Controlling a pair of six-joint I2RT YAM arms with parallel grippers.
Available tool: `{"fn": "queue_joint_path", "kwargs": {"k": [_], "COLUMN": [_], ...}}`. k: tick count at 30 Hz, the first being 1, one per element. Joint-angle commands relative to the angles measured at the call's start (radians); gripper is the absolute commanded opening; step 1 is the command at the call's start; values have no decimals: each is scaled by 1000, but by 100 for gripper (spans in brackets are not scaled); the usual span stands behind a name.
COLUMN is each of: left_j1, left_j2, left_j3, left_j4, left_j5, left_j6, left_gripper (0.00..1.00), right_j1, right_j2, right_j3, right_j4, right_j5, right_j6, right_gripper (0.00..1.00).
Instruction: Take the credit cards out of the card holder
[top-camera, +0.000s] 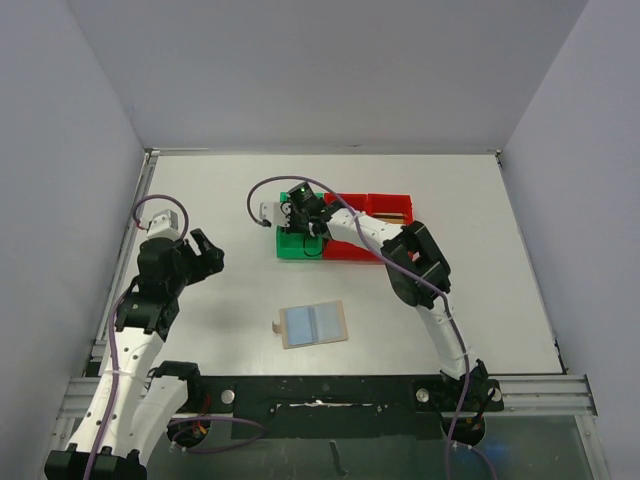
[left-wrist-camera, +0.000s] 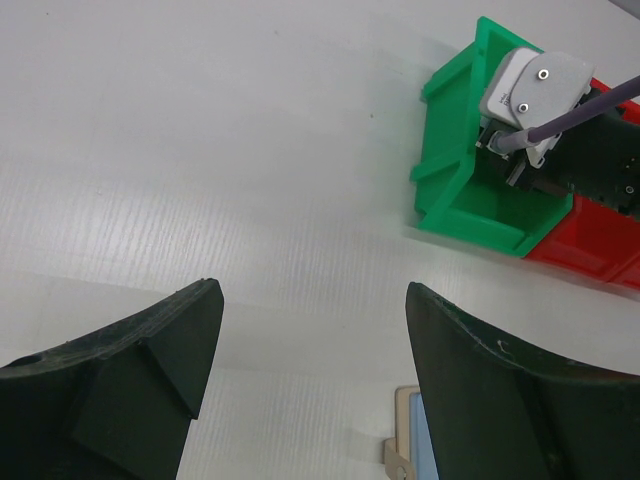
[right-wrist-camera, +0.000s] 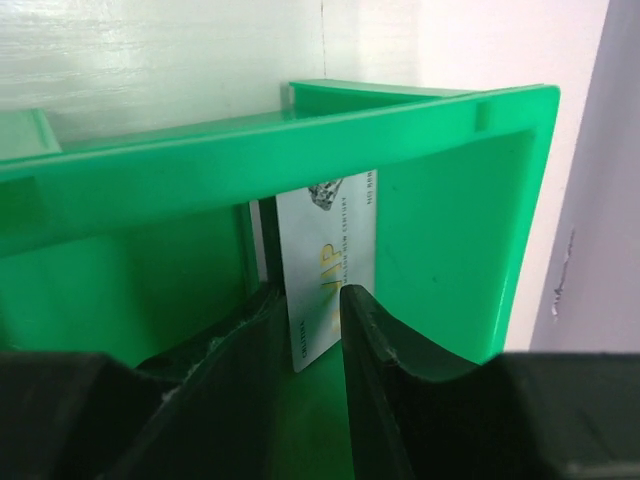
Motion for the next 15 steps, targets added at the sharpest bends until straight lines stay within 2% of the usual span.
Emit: {"fn": "queue_joint_path", "kwargs": {"k": [1, 15], "left_j1": [0, 0], "left_j2": [7, 19], "left_j3": [15, 15], "left_j4": [61, 64], "left_j5": [23, 35], "left_j6": [14, 16], "left_gripper": [74, 74], "right_j1": [-9, -13], "right_j2": [5, -51], "right_j3": [51, 73], "right_j4": [-45, -23], "right_j5": [-30, -81], "right_j6": [-10, 65], "right_gripper": [32, 50]}}
